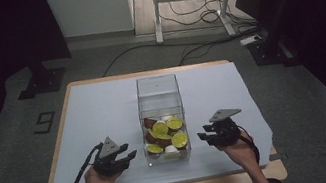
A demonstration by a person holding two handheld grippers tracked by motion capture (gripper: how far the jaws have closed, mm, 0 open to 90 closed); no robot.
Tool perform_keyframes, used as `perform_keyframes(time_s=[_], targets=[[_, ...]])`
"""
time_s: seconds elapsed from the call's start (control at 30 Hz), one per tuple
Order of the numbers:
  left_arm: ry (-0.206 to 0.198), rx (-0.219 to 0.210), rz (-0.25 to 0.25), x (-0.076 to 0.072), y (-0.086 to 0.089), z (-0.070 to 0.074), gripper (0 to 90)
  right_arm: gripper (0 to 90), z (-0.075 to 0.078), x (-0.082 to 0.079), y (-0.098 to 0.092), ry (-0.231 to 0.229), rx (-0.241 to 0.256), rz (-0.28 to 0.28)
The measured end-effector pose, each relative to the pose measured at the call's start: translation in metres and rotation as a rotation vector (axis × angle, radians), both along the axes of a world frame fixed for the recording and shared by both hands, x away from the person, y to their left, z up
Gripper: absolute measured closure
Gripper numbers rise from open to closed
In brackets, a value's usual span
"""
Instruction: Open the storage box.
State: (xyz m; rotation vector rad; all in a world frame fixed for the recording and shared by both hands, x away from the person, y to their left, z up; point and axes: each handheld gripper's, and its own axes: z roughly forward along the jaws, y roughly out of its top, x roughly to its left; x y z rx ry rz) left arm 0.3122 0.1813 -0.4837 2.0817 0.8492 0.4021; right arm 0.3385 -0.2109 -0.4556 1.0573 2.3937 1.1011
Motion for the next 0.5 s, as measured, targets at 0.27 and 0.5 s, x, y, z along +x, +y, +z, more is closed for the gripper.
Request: perform_keyframes(time_s=[0.27,0.5], targets=[[0.024,0.0,0.03,0.005,0.006,-0.005,43.8,48.4,-0.007,0.001,-0.007,0.017,-0.01,-0.016],[0.078,0.017,0.048,0.011,0.01,-0.013,23.7,31.5,-0.017,0.0,-0.018,0.038,-0.019,-0.033]])
